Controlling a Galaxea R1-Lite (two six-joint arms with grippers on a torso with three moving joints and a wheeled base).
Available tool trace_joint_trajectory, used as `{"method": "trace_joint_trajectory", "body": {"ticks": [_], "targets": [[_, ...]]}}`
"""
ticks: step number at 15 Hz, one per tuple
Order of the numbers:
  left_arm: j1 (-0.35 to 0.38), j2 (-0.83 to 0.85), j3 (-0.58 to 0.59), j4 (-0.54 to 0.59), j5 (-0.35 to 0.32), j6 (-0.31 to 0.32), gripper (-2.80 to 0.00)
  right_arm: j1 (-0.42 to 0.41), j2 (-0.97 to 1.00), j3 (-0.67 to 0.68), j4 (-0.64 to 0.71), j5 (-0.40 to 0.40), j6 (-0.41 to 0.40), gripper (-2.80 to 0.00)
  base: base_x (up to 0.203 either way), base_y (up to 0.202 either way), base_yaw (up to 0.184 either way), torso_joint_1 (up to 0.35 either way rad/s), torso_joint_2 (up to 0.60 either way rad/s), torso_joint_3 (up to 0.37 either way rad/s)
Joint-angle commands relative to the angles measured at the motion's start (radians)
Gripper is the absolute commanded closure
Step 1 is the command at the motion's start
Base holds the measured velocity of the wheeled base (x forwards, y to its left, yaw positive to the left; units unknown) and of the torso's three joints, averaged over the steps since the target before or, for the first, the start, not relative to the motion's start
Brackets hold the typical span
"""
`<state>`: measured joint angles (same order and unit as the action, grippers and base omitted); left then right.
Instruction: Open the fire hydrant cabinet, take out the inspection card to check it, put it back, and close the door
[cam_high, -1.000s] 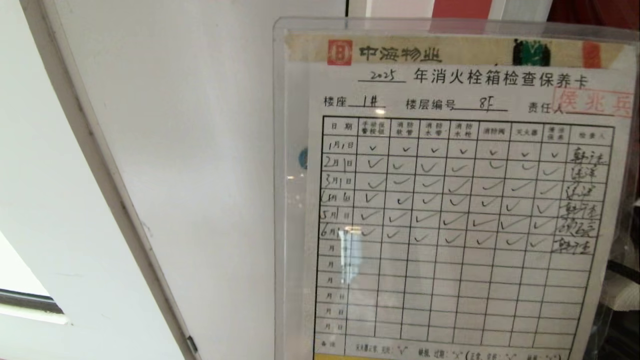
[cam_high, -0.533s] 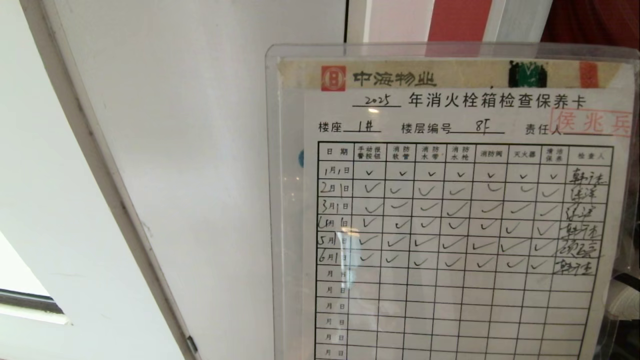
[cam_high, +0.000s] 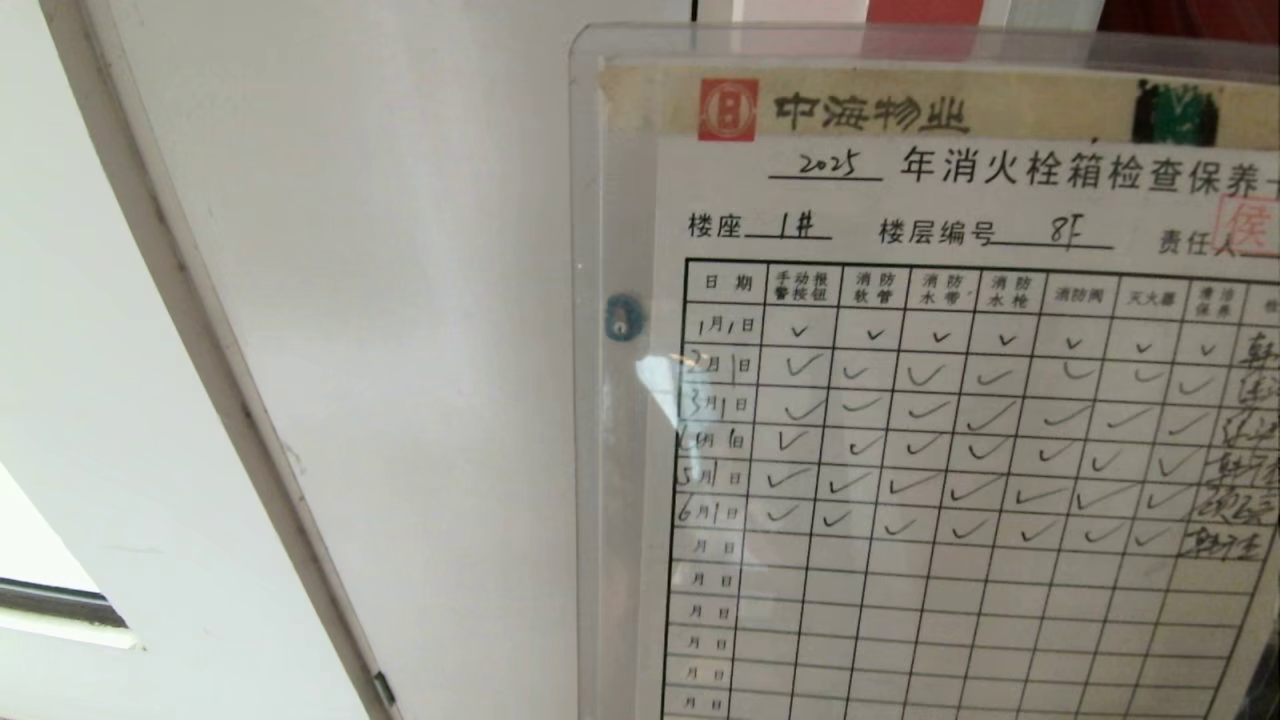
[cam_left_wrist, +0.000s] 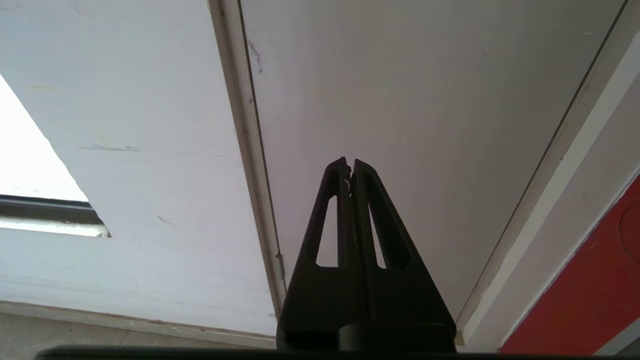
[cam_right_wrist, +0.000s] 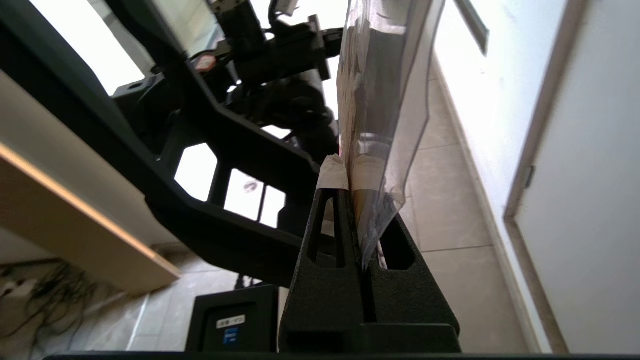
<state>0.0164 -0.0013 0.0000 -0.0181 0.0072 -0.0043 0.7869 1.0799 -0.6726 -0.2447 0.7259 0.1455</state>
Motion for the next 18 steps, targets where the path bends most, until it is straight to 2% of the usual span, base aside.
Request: {"method": "trace_joint_trajectory", "body": {"ticks": [1, 4, 9, 13, 15, 16, 17, 18], "targets": [[0.0, 0.001, 0.006, 0.0, 0.0, 0.0, 0.0, -0.002, -0.025, -0.002, -0.002, -0.063, 0.003, 0.0, 0.0, 0.0, 0.0, 0.0, 0.0, 0.0], [0.0, 0.001, 0.006, 0.0, 0.0, 0.0, 0.0, -0.005, -0.111, -0.031, 0.072, -0.179, 0.01, 0.0, 0.0, 0.0, 0.0, 0.0, 0.0, 0.0], [0.0, 0.001, 0.006, 0.0, 0.0, 0.0, 0.0, -0.008, -0.236, -0.13, 0.332, -0.425, 0.002, 0.0, 0.0, 0.0, 0.0, 0.0, 0.0, 0.0], [0.0, 0.001, 0.006, 0.0, 0.0, 0.0, 0.0, -0.008, -0.313, -0.254, 0.615, -0.538, -0.038, 0.0, 0.0, 0.0, 0.0, 0.0, 0.0, 0.0], [0.0, 0.001, 0.006, 0.0, 0.0, 0.0, 0.0, -0.008, -0.327, -0.32, 0.755, -0.617, -0.078, 0.0, 0.0, 0.0, 0.0, 0.0, 0.0, 0.0], [0.0, 0.001, 0.006, 0.0, 0.0, 0.0, 0.0, -0.008, -0.327, -0.338, 0.805, -0.672, -0.126, 0.0, 0.0, 0.0, 0.0, 0.0, 0.0, 0.0], [0.0, 0.001, 0.006, 0.0, 0.0, 0.0, 0.0, -0.008, -0.326, -0.341, 0.821, -0.701, -0.153, 0.0, 0.0, 0.0, 0.0, 0.0, 0.0, 0.0], [0.0, 0.001, 0.006, 0.0, 0.0, 0.0, 0.0, -0.008, -0.325, -0.338, 0.831, -0.776, -0.197, 0.0, 0.0, 0.0, 0.0, 0.0, 0.0, 0.0]]}}
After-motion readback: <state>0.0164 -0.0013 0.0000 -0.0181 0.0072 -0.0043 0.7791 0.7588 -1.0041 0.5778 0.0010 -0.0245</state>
